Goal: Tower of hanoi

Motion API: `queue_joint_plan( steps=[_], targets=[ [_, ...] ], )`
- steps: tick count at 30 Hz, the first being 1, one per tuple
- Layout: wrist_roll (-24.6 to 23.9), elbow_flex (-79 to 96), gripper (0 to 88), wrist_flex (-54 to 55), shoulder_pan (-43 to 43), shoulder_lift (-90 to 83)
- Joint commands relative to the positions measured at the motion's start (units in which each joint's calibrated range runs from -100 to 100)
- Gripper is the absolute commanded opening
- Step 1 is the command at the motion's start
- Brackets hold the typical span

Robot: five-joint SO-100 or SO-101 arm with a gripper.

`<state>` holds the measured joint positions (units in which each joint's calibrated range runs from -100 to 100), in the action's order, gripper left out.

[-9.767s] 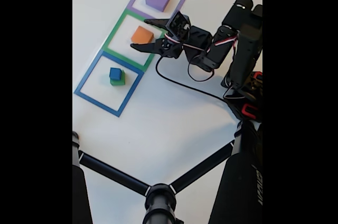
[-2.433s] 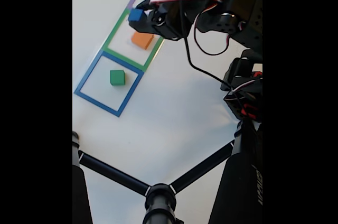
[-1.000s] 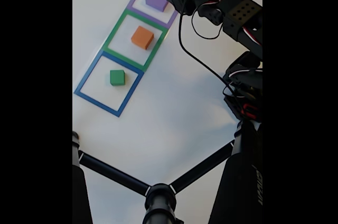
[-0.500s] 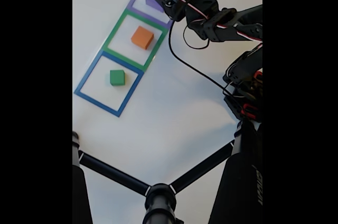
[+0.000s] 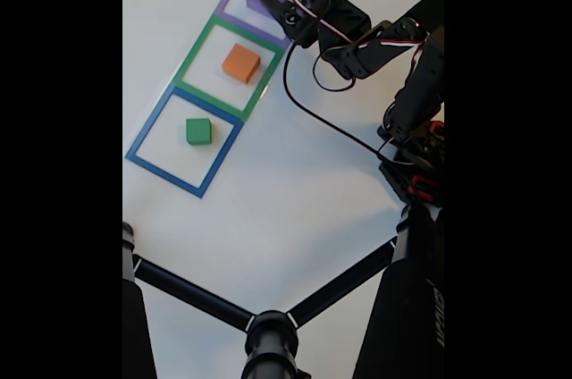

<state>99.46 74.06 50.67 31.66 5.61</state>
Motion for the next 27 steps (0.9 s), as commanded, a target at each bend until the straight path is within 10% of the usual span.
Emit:
queue_joint_plan(
  steps=[1,18,27],
  targets=[
    [0.54,-2.42,4.4,3.02,1.13,1.77],
    [0.54,-4.15,9.5,3.99,1.42,6.05],
    [0.54,-4.24,35.4,4.40,1.71,6.21]
  ],
)
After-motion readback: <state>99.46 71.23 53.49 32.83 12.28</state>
